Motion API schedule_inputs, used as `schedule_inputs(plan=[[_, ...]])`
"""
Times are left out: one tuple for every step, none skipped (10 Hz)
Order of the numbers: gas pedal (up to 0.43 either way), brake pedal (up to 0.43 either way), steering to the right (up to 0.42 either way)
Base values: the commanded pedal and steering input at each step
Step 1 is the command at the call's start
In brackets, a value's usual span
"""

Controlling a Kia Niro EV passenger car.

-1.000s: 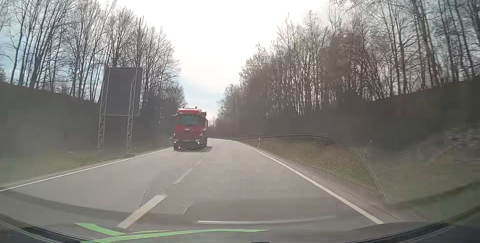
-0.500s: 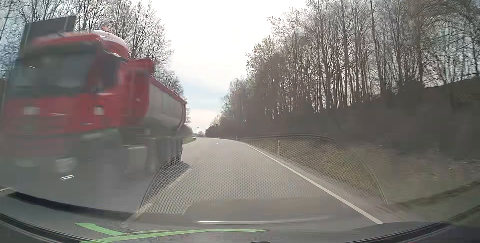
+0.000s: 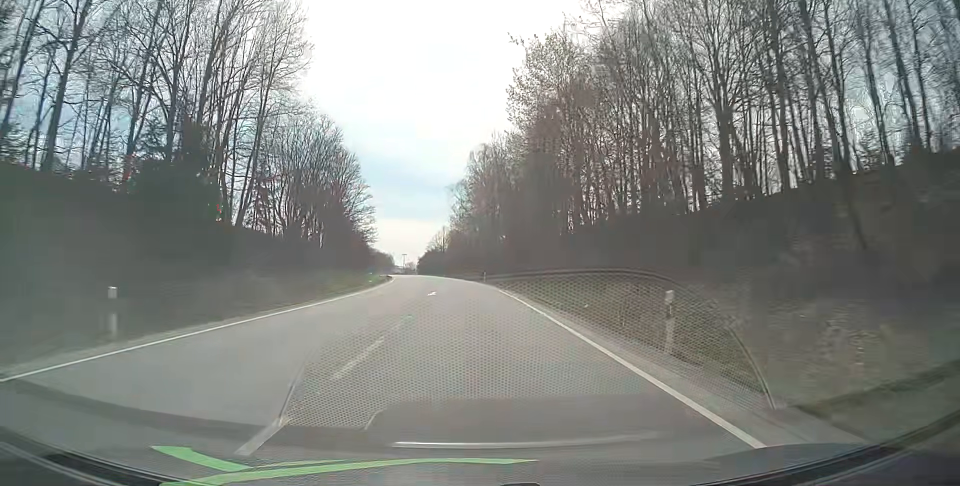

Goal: Follow the waypoints while adhering to traffic rules and regulations

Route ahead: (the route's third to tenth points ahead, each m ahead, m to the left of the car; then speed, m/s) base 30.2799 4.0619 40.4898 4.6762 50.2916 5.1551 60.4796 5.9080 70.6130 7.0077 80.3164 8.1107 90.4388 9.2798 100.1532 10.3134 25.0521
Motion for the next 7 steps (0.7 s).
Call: schedule_inputs(plan=[[0.268, 0.0, -0.008], [0.268, 0.0, -0.008], [0.268, 0.0, -0.008], [0.268, 0.0, -0.008], [0.268, 0.0, -0.008], [0.268, 0.0, -0.008], [0.268, 0.0, -0.008]])
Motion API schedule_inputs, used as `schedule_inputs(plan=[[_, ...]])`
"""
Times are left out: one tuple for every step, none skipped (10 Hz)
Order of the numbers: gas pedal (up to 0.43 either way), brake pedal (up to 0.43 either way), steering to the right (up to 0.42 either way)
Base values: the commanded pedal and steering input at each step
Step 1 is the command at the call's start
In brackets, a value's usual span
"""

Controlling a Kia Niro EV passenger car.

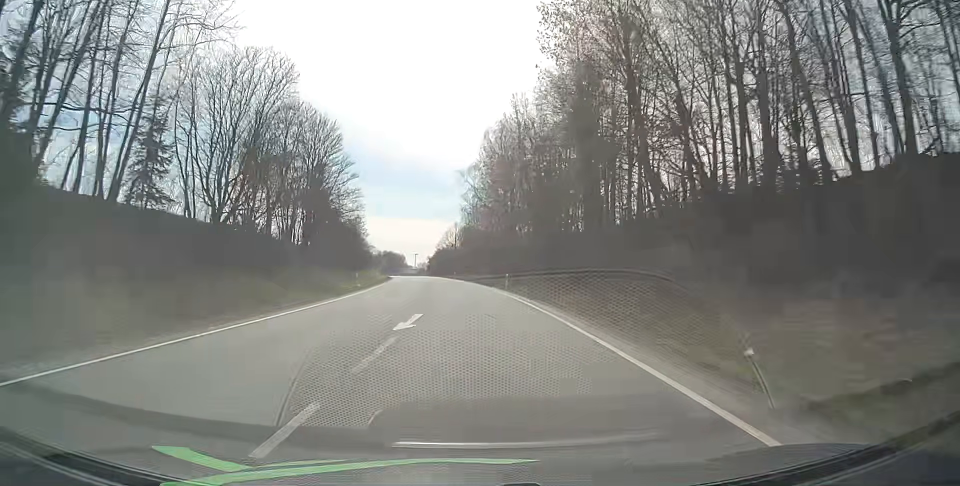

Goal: Follow the waypoints while adhering to traffic rules and regulations

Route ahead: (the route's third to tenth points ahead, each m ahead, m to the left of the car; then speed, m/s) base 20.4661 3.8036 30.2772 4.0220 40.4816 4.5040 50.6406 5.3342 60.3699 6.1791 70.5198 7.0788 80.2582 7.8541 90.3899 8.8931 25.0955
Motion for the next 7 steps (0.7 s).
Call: schedule_inputs(plan=[[0.268, 0.0, -0.008], [0.268, 0.0, -0.008], [0.268, 0.0, -0.008], [0.268, 0.0, -0.008], [0.268, 0.0, -0.008], [0.26, 0.0, -0.008], [0.26, 0.0, -0.008]])
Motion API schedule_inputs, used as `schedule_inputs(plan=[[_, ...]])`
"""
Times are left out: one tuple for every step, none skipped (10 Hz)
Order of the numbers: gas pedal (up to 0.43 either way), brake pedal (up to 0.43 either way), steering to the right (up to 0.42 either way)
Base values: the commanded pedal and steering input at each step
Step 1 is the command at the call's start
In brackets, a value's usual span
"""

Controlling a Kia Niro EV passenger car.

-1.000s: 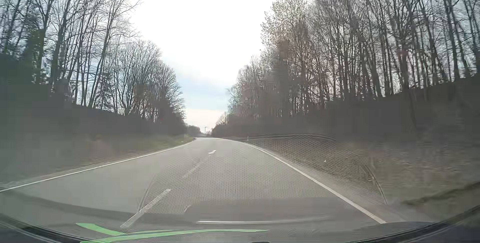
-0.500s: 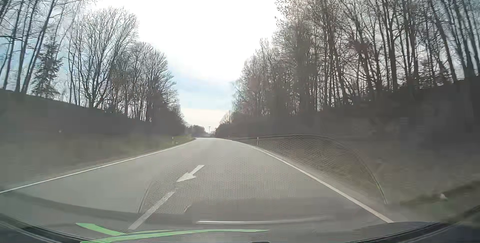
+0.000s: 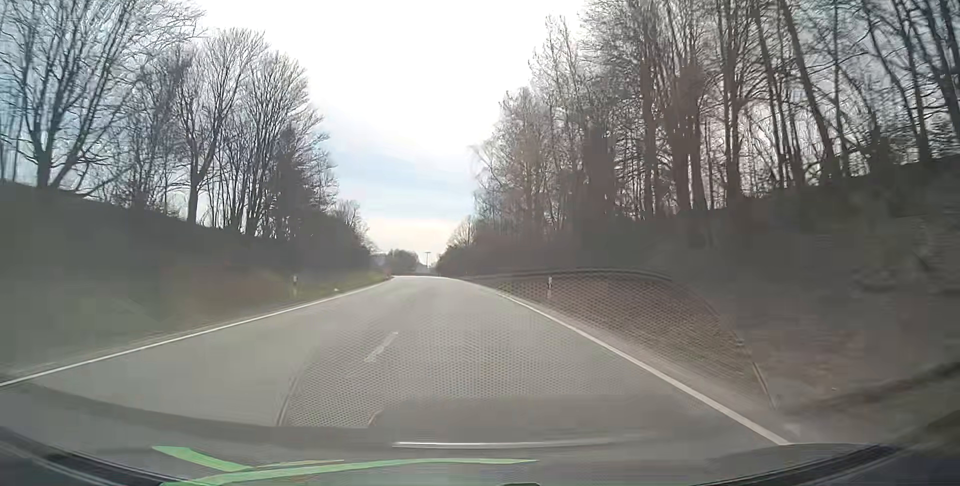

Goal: Follow the waypoints while adhering to traffic rules and regulations

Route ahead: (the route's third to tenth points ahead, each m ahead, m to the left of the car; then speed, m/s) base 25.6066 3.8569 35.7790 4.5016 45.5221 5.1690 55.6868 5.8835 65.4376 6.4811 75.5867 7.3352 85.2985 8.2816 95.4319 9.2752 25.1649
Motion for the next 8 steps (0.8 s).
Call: schedule_inputs(plan=[[0.26, 0.0, -0.008], [0.26, 0.0, -0.008], [0.26, 0.0, -0.009], [0.26, 0.0, -0.01], [0.248, 0.0, -0.011], [0.24, 0.0, -0.011], [0.228, 0.0, -0.011], [0.22, 0.0, -0.011]])
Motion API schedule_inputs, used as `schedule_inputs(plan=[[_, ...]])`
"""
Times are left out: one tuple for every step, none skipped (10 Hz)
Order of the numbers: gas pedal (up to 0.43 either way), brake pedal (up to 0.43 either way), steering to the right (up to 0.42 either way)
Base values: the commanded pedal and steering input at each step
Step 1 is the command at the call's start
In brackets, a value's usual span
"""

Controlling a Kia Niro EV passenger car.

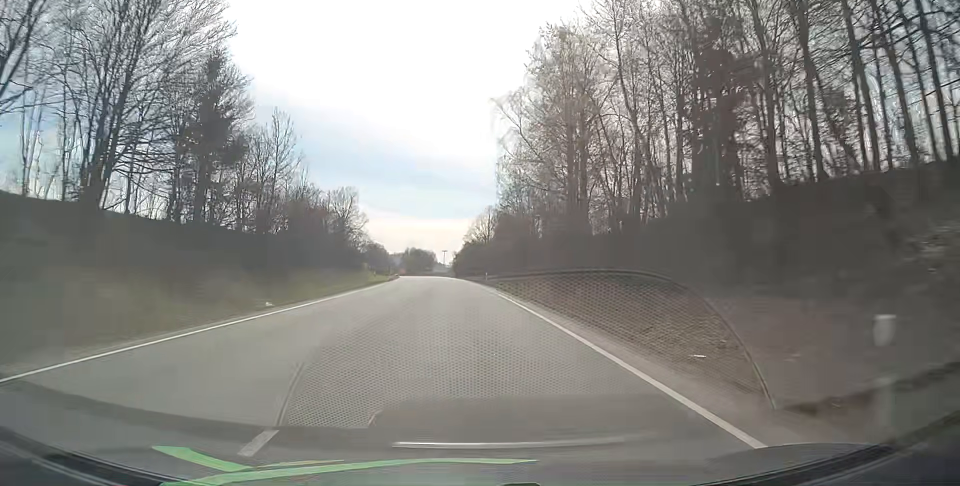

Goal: Follow the waypoints while adhering to traffic rules and regulations

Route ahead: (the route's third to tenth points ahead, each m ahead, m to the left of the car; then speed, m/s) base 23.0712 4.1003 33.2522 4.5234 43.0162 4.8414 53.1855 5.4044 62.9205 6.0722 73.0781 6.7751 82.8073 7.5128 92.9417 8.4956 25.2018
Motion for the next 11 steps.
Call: schedule_inputs(plan=[[0.22, 0.0, -0.011], [0.197, 0.0, -0.011], [0.197, 0.0, -0.011], [0.189, 0.0, -0.011], [0.177, 0.0, -0.01], [0.169, 0.0, -0.009], [0.157, 0.0, -0.008], [0.157, 0.0, -0.008], [0.157, 0.0, -0.008], [0.157, 0.0, -0.008], [0.157, 0.0, -0.007]])
